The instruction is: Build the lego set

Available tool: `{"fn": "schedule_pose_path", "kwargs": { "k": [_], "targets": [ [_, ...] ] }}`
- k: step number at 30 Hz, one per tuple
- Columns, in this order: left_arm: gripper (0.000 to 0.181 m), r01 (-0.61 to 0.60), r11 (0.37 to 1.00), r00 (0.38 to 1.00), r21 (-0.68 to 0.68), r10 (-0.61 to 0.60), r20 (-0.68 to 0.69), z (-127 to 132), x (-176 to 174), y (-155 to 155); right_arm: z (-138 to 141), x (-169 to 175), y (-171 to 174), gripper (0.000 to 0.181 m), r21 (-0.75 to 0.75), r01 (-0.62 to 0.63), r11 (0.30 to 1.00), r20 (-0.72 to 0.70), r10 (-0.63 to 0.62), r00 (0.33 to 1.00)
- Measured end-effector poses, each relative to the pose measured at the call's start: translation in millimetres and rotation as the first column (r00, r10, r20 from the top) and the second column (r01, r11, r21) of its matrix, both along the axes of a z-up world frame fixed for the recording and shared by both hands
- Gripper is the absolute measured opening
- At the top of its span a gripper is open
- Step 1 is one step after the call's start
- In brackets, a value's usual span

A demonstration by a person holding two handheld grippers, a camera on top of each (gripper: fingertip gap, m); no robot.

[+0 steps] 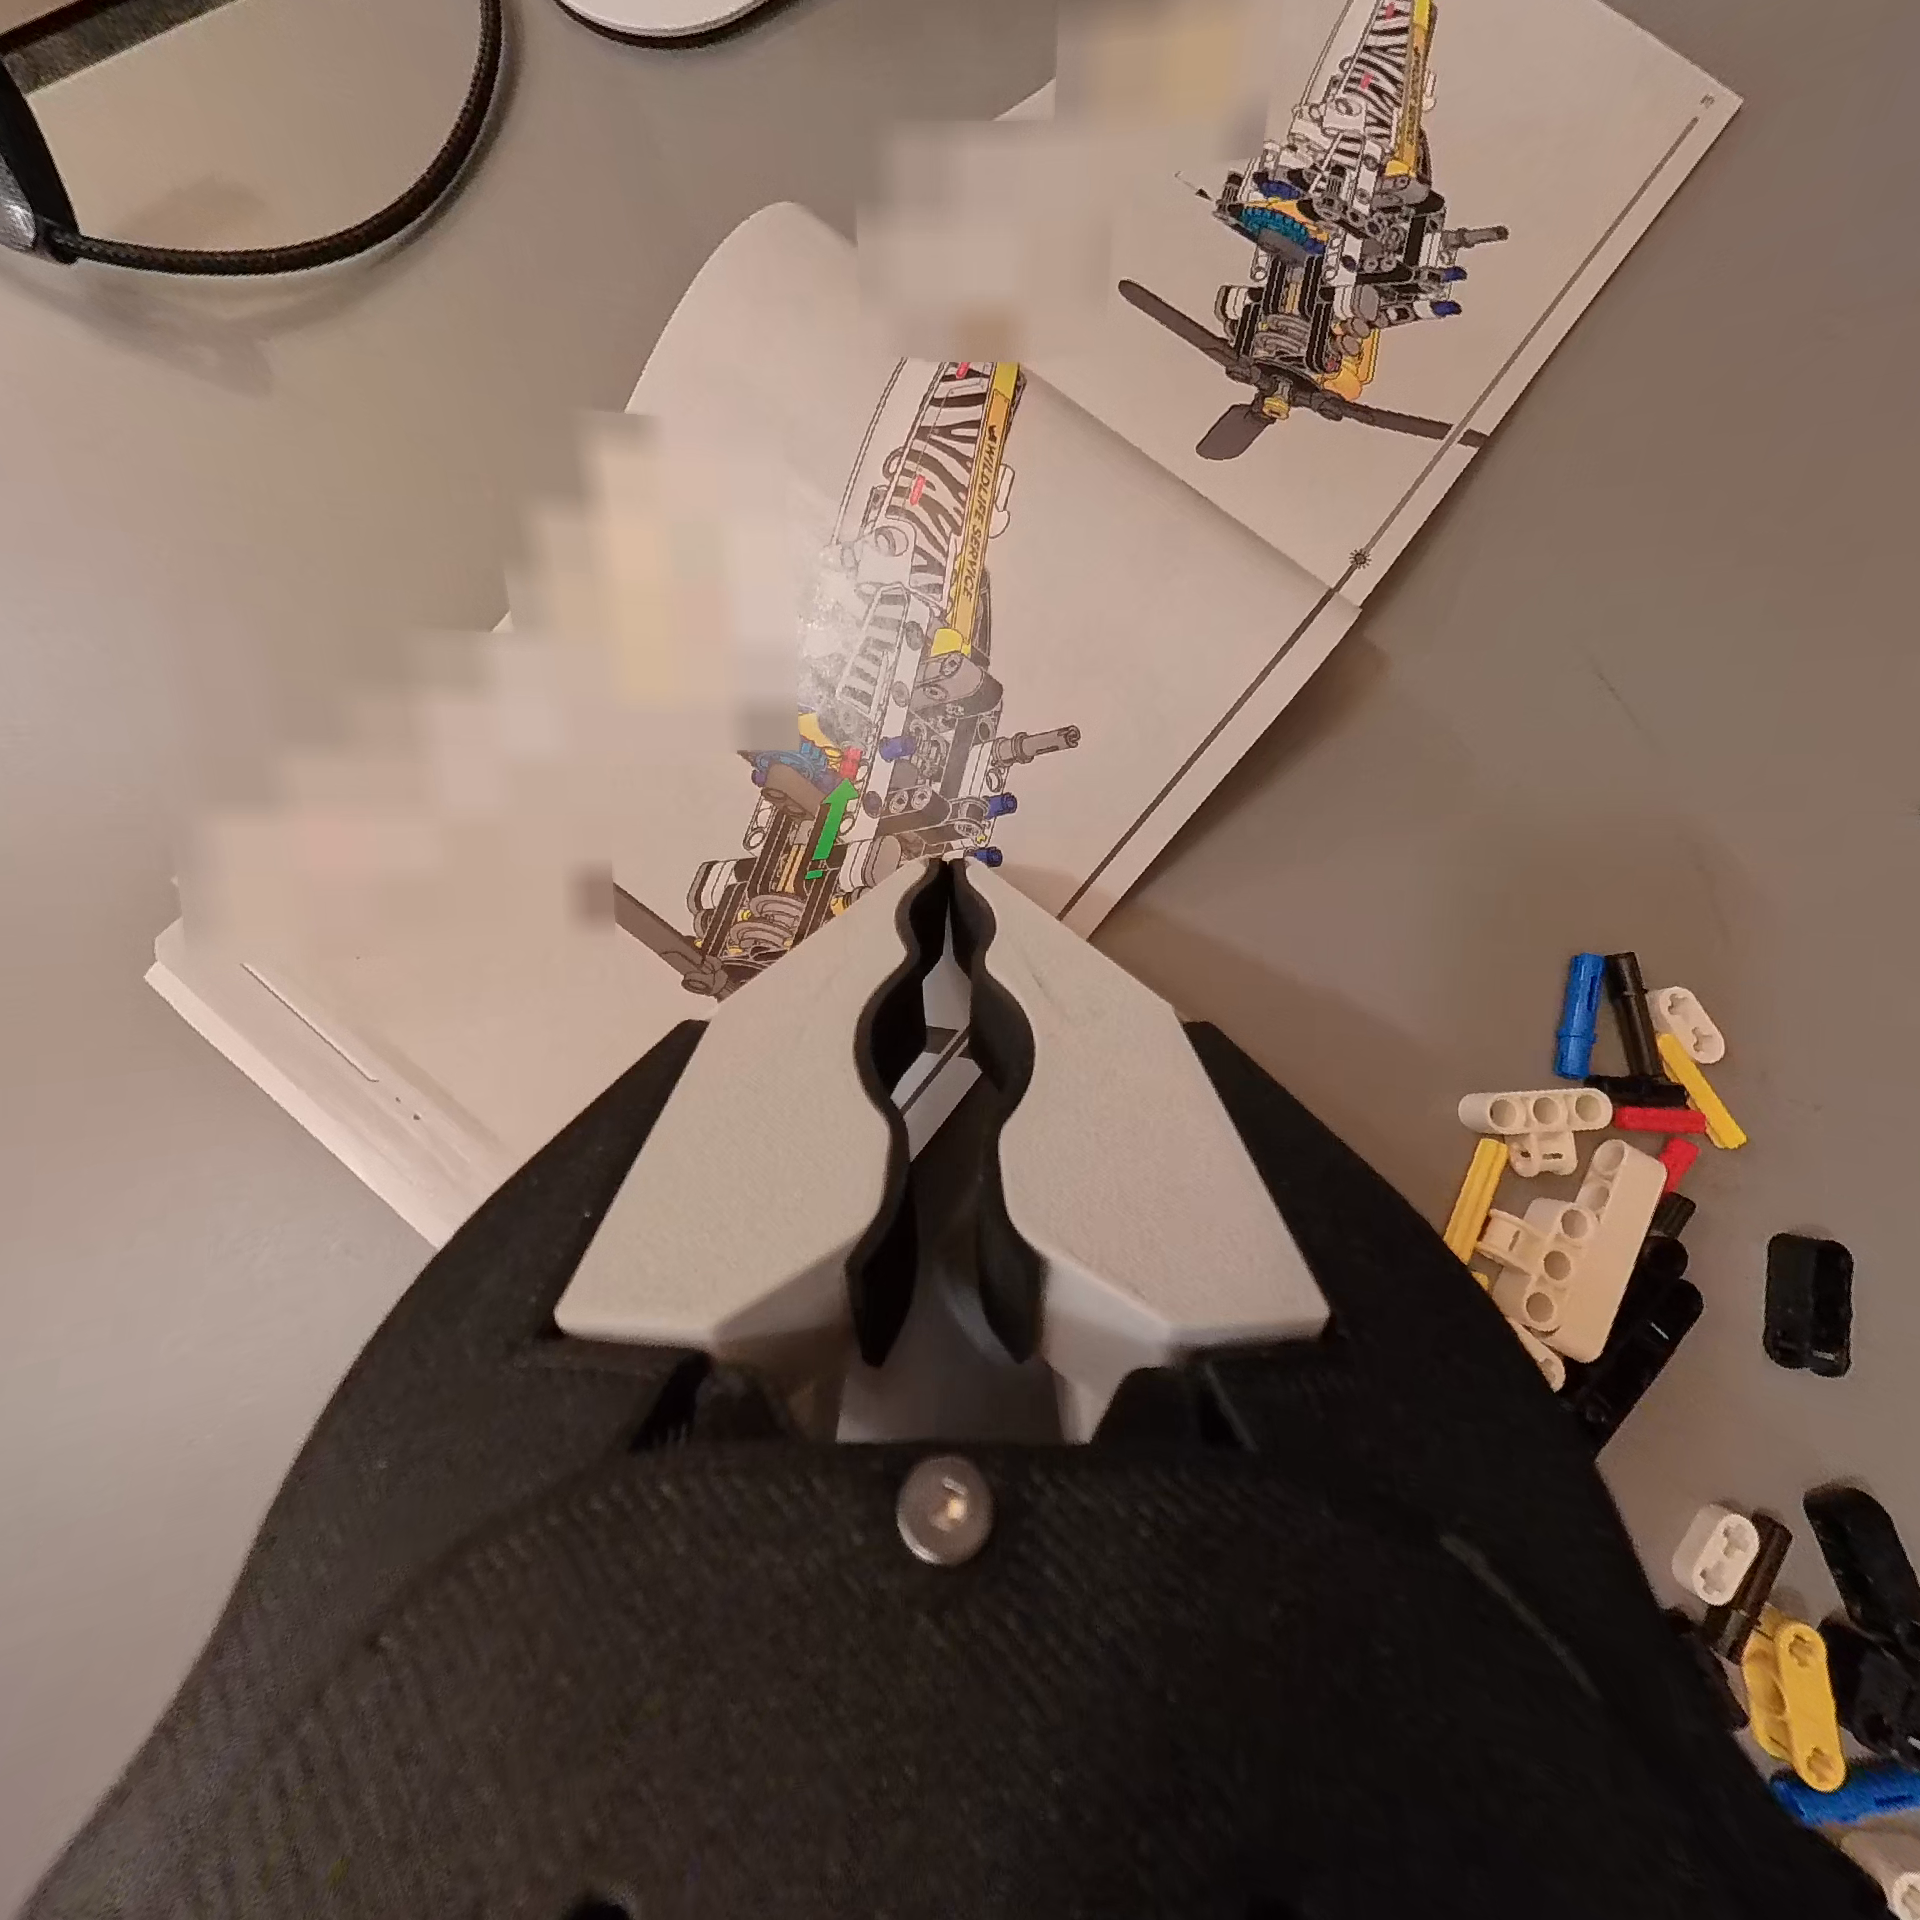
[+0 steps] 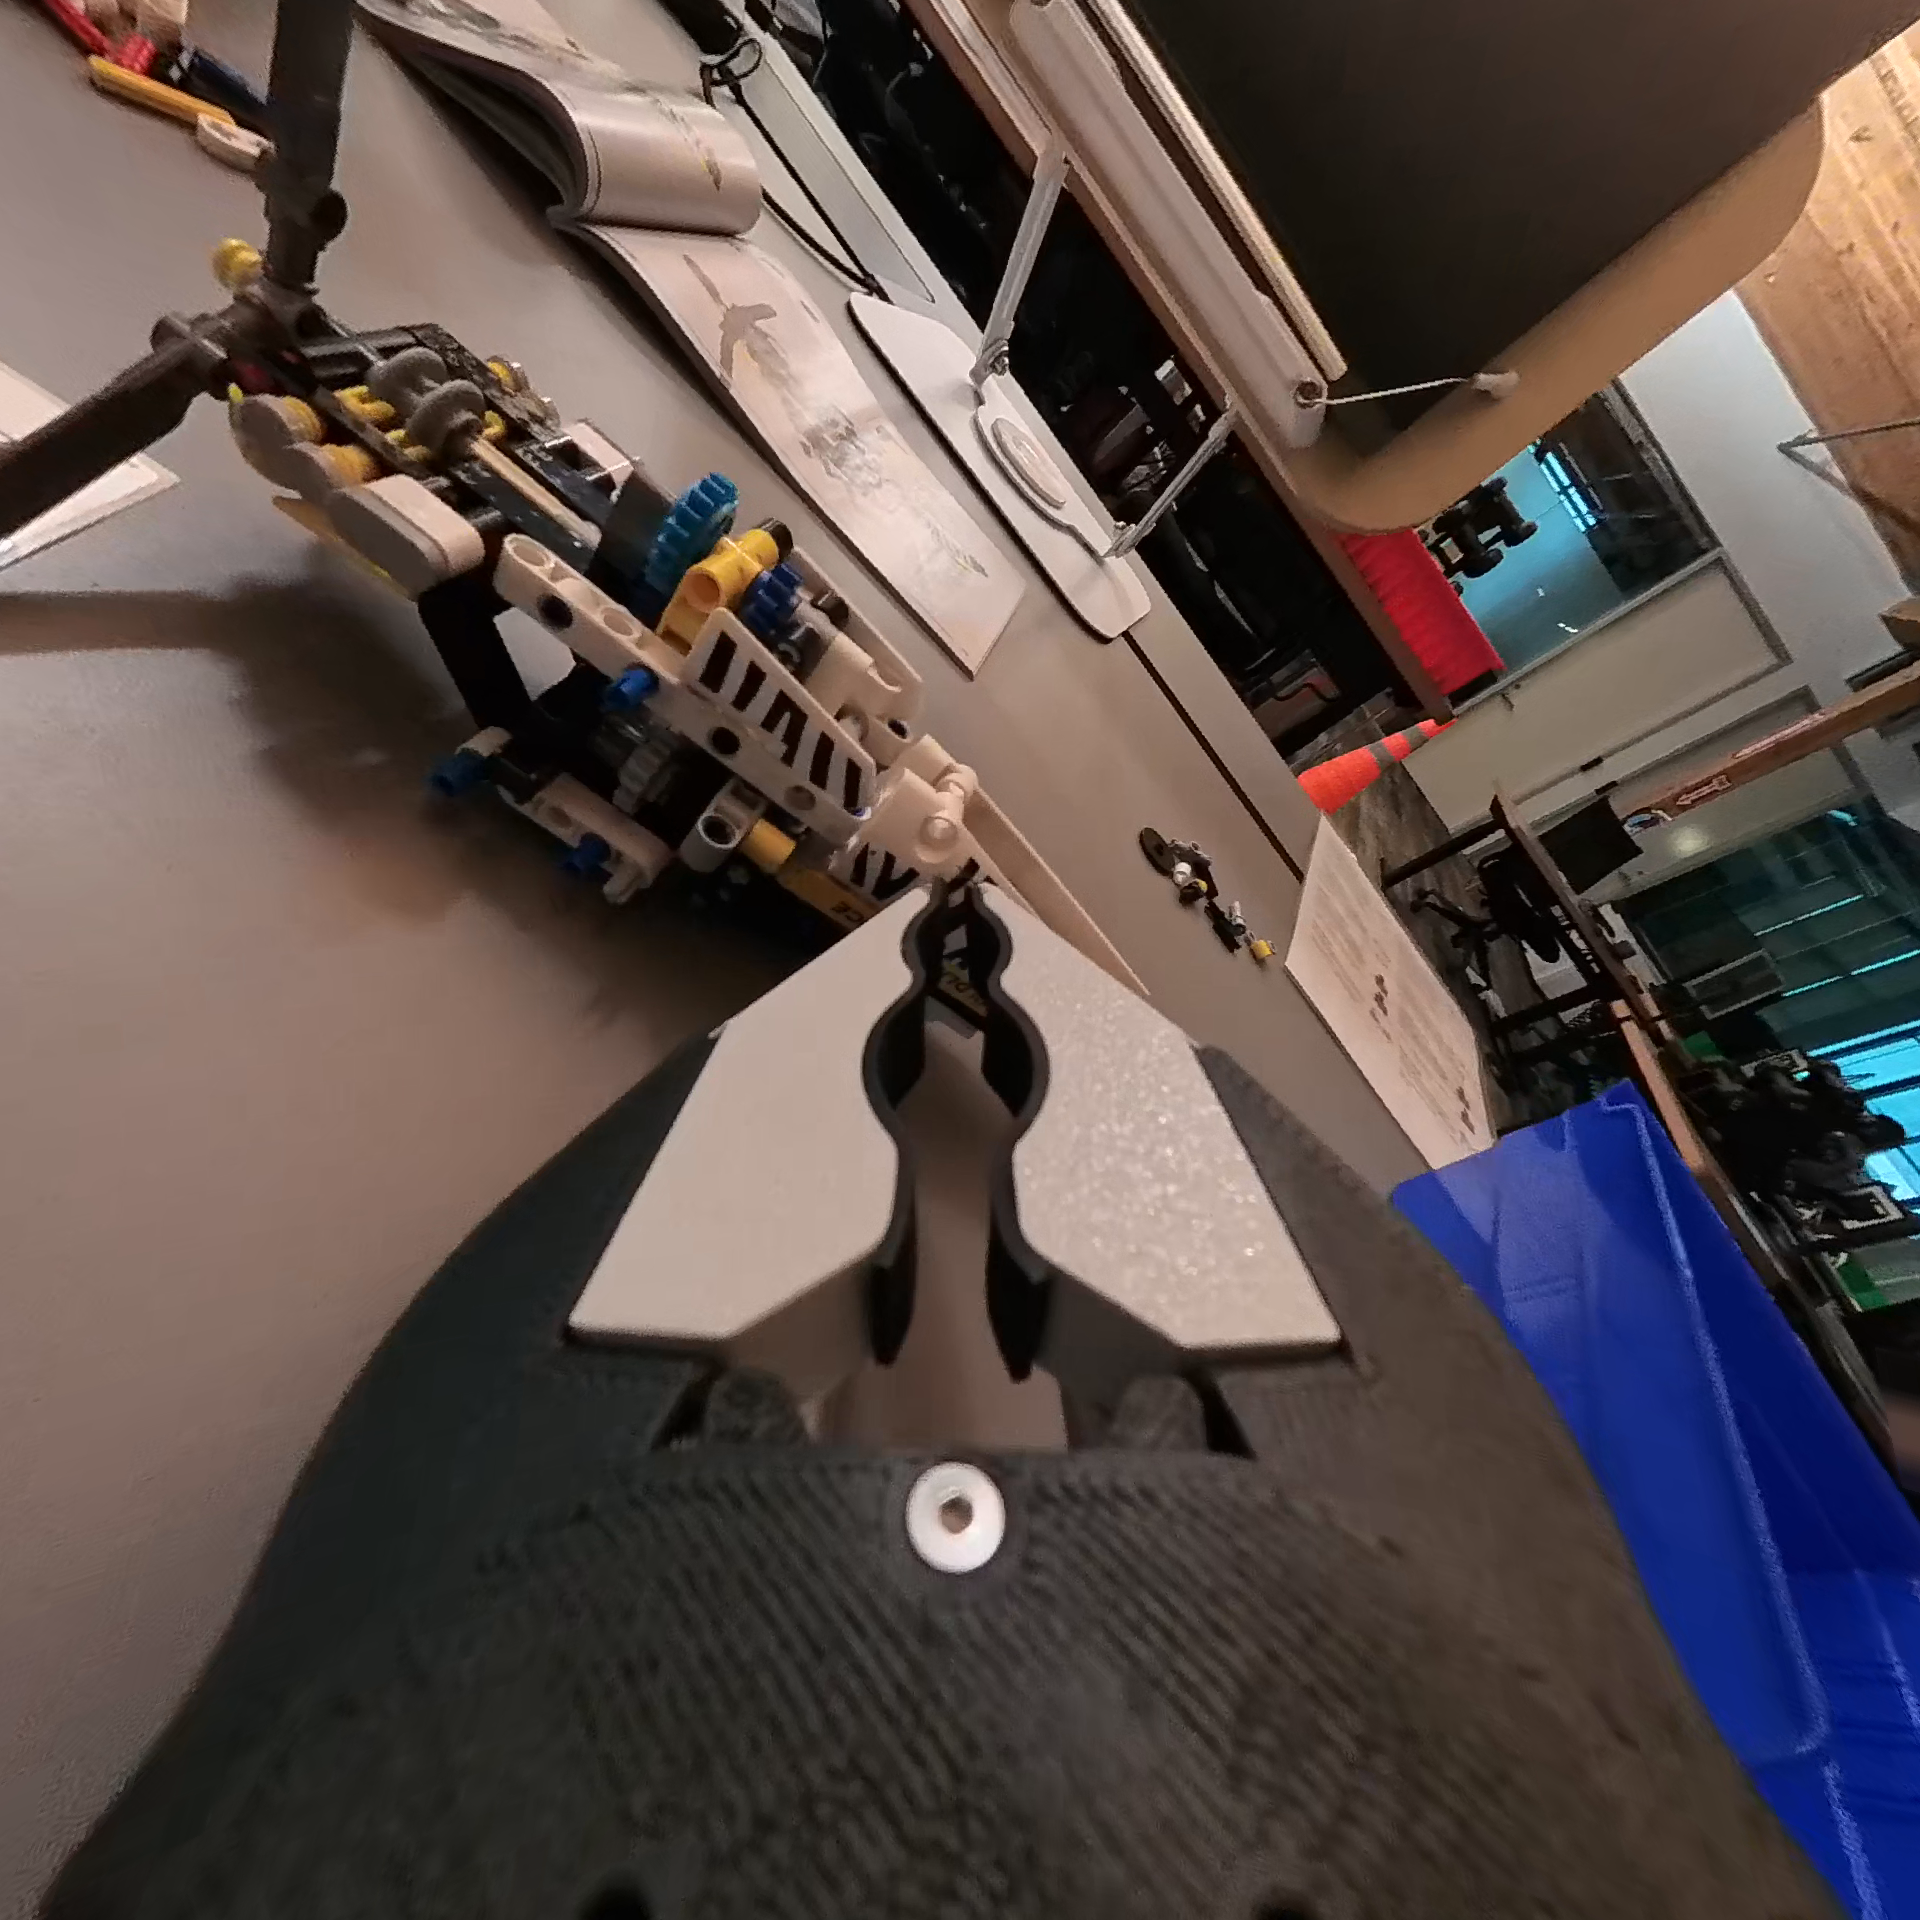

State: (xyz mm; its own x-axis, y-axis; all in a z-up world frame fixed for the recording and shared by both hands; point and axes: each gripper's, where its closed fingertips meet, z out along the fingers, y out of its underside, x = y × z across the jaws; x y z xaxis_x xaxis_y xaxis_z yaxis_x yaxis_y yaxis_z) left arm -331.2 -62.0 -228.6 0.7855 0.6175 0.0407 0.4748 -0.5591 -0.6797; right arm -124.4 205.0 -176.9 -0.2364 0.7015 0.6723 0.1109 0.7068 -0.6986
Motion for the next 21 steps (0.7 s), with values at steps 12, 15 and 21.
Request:
{"fn": "schedule_pose_path", "kwargs": {
  "k": [12,15,21],
  "targets": [
    [0.001,-0.001,1.0,1.0,0.007,0.001,0.005,0.0,0.2,0.1,1.9,0.7,-0.3,0.001,0.006,-0.003,1.0,-0.015,0.003,1.0],
    [0.001,-0.001,1.0,1.0,0.008,0.001,0.005,-0.1,0.2,0.1,1.7,0.8,-0.4,0.001,0.009,-0.003,1.0,-0.015,0.003,1.0],
    [0.001,-0.003,1.0,1.0,0.009,0.003,0.006,-0.1,0.2,0.1,1.5,0.6,0.0,0.0,0.01,-0.002,1.0,-0.015,0.002,1.0]
  ]
}}
